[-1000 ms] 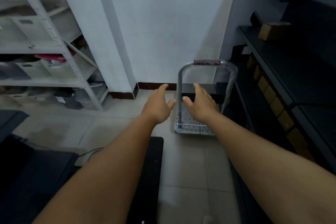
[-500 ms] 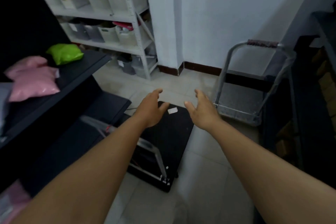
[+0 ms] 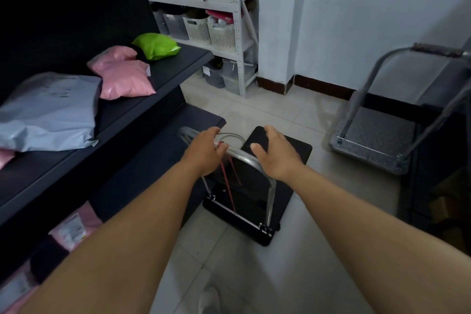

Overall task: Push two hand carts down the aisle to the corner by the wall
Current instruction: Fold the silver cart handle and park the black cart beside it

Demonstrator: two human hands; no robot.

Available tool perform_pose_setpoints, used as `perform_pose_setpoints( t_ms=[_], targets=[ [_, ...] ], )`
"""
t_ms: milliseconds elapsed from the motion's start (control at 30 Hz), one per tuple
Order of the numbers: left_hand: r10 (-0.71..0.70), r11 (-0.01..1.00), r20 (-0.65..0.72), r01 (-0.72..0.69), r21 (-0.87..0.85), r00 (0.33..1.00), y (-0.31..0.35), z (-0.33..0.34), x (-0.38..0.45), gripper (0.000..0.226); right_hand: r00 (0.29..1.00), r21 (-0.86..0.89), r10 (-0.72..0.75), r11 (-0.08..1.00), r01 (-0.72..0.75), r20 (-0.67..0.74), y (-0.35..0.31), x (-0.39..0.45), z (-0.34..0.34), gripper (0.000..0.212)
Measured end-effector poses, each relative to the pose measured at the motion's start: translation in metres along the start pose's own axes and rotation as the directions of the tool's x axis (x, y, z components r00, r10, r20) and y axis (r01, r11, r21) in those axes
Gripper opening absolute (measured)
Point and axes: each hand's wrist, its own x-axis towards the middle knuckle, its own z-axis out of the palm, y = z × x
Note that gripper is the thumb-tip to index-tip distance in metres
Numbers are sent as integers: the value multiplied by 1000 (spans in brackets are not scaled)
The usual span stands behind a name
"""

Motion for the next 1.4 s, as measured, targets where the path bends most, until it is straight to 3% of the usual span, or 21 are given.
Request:
perform_pose_setpoints(
  t_ms=[167,300,400,500,567,667,1133,1400],
  targets=[
    [34,993,55,-40,113,998,-54,-17,21,64,999,-65,32,997,-30,34,-43,24,52,72],
    [116,969,122,-139,207,986,-87,-29,57,74,975,-267,147,959,-99,166,-62,44,87,80],
    [117,922,241,-196,334,963,-102,-34,88,72,960,-373,245,910,-180,134,-60,56,99,65],
    [61,893,350,-208,400,935,-110,-32,109,50,923,-390,368,871,-300,112,-49,60,101,43],
    [56,886,363,-214,410,930,-113,-25,117,33,897,-403,428,844,-353,111,-42,63,103,32],
    [103,872,317,-239,427,943,-113,-12,127,36,874,-420,480,810,-409,73,-38,74,101,33],
    [154,860,353,-301,412,923,-45,23,218,40,880,-418,464,782,-462,-104,13,152,41,29],
    [159,820,352,-322,473,922,-21,16,314,24,897,-415,439,809,-416,-43,20,236,14,42]
  ],
)
